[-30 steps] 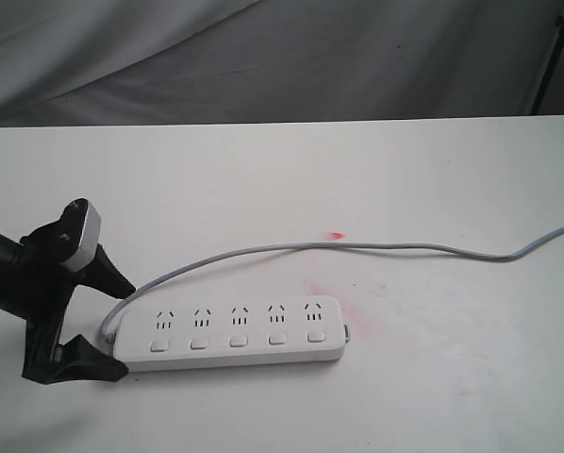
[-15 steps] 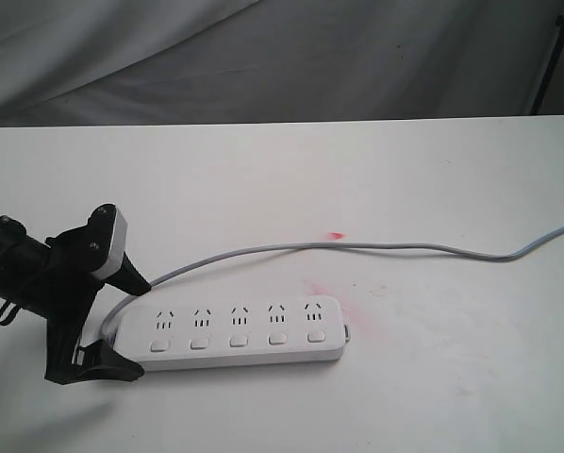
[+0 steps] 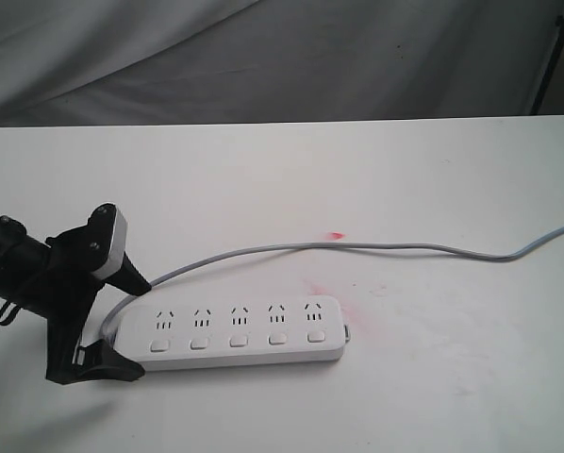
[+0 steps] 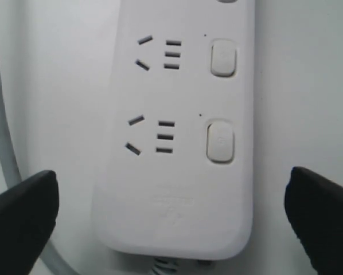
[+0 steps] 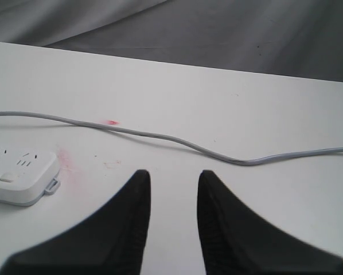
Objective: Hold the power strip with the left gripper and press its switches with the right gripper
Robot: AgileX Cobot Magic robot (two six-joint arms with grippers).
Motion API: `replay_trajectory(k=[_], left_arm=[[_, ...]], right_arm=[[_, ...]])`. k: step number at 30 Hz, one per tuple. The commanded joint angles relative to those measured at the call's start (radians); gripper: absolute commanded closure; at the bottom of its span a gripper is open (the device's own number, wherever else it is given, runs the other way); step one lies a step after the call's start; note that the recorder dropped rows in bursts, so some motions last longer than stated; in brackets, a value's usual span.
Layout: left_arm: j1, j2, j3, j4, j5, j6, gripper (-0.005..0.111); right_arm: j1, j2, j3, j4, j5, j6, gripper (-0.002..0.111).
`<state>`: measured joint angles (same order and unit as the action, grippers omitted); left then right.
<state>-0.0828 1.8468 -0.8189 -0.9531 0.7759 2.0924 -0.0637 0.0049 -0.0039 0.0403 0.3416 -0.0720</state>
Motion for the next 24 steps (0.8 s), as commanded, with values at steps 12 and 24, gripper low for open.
replay_trajectory(k=[12,24], left_arm=[[-0.004,0.027,-0.002,-0.030,-0.020,0.002,0.002],[-0.004,0.027,-0.002,-0.037,-0.020,0.002,0.035]], right_arm=[[-0.007,-0.005,0.004,0.002,-0.001,-0.001,0.081],[-0.007,-0.005,0.004,0.002,-0.001,-0.001,0.081]])
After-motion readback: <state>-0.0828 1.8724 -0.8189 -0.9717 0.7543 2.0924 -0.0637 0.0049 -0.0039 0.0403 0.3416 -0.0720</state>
